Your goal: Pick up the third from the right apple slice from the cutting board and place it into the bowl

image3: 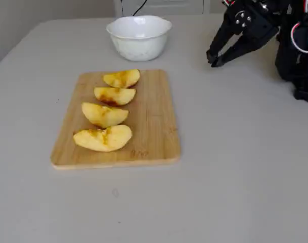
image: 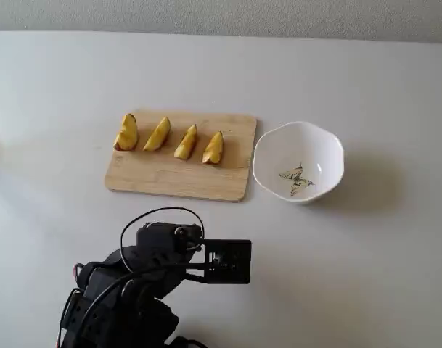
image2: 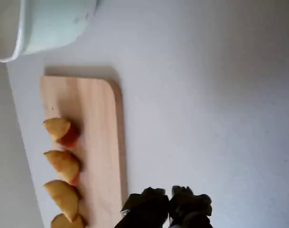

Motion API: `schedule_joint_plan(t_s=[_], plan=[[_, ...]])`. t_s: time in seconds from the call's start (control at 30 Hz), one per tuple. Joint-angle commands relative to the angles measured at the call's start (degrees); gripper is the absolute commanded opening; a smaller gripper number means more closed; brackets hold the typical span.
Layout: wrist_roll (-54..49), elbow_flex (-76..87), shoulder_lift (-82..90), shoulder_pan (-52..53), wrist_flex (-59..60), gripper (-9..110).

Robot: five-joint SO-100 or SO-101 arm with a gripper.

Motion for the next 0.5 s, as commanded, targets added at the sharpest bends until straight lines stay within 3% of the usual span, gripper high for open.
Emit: schedule_joint_plan(t_s=[0.0, 0.33, 0.47], plan=[[0.35, -0.26, 0.44, 0.18, -1.05, 0], [-0.09, 0.00, 0.44, -0.62, -2.11, 2], [-16.52, -1.67, 0.44, -2.29, -2.90, 14]])
